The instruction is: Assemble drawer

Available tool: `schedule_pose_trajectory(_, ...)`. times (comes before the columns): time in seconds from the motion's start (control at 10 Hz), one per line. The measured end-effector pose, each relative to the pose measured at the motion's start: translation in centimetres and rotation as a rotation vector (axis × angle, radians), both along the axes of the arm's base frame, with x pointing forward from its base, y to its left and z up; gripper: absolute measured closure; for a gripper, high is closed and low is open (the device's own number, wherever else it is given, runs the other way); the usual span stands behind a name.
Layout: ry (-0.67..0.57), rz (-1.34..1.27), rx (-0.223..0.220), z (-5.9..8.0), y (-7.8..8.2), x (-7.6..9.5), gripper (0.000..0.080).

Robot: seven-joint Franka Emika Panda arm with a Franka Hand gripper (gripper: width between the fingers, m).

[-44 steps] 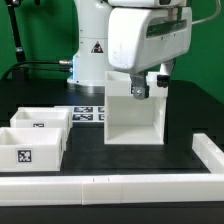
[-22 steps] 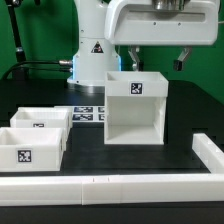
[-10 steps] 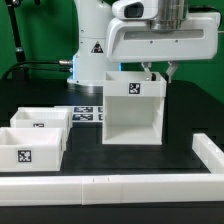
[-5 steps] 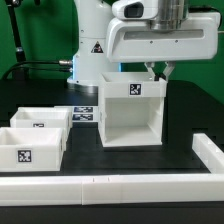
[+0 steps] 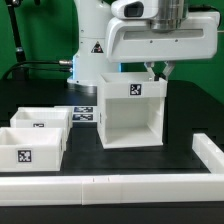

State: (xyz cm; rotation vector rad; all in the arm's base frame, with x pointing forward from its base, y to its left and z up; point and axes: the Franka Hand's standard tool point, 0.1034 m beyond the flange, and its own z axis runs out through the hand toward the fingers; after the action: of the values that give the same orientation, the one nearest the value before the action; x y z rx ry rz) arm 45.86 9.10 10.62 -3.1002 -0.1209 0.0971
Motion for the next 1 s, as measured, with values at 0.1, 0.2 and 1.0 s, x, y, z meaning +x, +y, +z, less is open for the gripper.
schedule_pose_trajectory(0.1, -0.011, 0.008, 0.006, 0.0, 0.0, 1.6, 0.0762)
schedule_pose_trajectory(0.2, -0.025, 0.005, 0.012, 0.0, 0.1, 3.5, 0.0762)
schedule_pose_trajectory(1.0, -0.096, -0.021, 0.027, 0.0, -0.6, 10.8, 0.0762)
